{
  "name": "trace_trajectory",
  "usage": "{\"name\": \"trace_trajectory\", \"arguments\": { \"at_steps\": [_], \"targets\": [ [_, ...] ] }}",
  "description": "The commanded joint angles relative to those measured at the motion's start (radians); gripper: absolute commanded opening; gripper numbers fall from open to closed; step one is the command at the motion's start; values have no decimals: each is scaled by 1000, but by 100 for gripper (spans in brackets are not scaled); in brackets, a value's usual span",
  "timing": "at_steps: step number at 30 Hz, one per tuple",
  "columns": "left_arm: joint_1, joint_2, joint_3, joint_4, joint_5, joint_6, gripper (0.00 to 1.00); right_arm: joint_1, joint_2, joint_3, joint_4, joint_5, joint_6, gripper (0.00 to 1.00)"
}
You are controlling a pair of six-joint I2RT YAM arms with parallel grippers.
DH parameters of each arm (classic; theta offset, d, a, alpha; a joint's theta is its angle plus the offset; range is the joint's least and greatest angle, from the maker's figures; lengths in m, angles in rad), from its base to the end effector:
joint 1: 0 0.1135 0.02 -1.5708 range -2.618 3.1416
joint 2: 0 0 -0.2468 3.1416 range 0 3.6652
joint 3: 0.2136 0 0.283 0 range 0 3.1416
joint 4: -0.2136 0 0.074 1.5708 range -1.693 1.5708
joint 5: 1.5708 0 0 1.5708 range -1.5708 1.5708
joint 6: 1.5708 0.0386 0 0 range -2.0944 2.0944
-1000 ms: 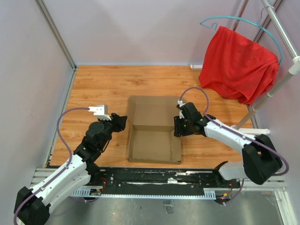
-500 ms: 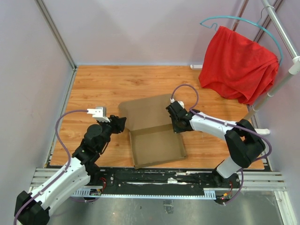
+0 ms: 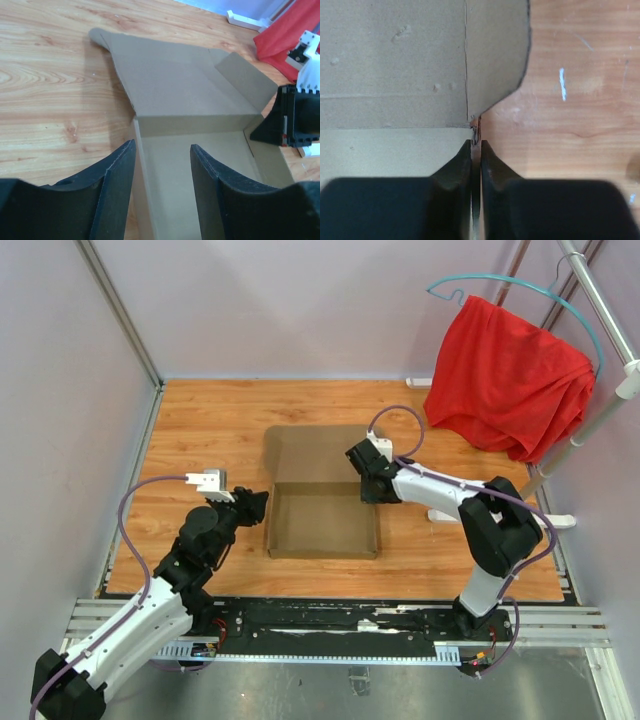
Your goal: Fold the paper box
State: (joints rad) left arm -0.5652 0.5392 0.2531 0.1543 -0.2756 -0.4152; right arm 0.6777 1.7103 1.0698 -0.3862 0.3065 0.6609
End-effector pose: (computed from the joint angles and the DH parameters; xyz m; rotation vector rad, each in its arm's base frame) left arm 0.1751 -0.0986 0.2051 -0.0790 1.7207 -0.4961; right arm 0.2950 0.2225 0.1459 0.0877 2.5283 0.1313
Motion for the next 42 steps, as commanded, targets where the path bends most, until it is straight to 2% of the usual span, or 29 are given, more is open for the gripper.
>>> {"name": "trace_trajectory", "arguments": {
  "at_steps": [1,2,3,6,8,12,15,18,29,38,40,42],
  "targets": [
    [-5,-12,-2,-7,-8,11,53,-33,47,83,28,46,6,18],
    [-5,-12,-2,-9,-8,9,53,-36,48,90,26,41,-9,33],
    [-5,-11,-2,-9,-8,8,53,-39,43,96,19,41,-20,42],
    [-5,-11,0,-10,-9,5,53,-41,-5,95,10,50,-58,62],
    [-5,-12,3,-11,-9,2,53,-46,-48,94,-4,57,-79,67],
    [-5,-12,12,-19,-7,0,53,-89,-121,113,-7,47,-132,71],
    [-5,-11,17,-23,-5,-6,53,-164,-109,166,29,-55,-194,69],
    [-5,-14,27,-36,-5,-8,53,-232,-33,302,-14,-147,-232,67],
    [-5,-39,47,-81,-22,-16,52,-311,336,732,-225,-332,-330,58],
    [-5,-17,44,-75,-25,-18,52,-311,403,749,-223,-358,-337,56],
    [-5,-15,43,-75,-26,-18,52,-312,425,764,-226,-368,-338,53],
    [-5,-13,41,-75,-29,-18,52,-312,446,781,-225,-384,-339,45]
  ]
}}
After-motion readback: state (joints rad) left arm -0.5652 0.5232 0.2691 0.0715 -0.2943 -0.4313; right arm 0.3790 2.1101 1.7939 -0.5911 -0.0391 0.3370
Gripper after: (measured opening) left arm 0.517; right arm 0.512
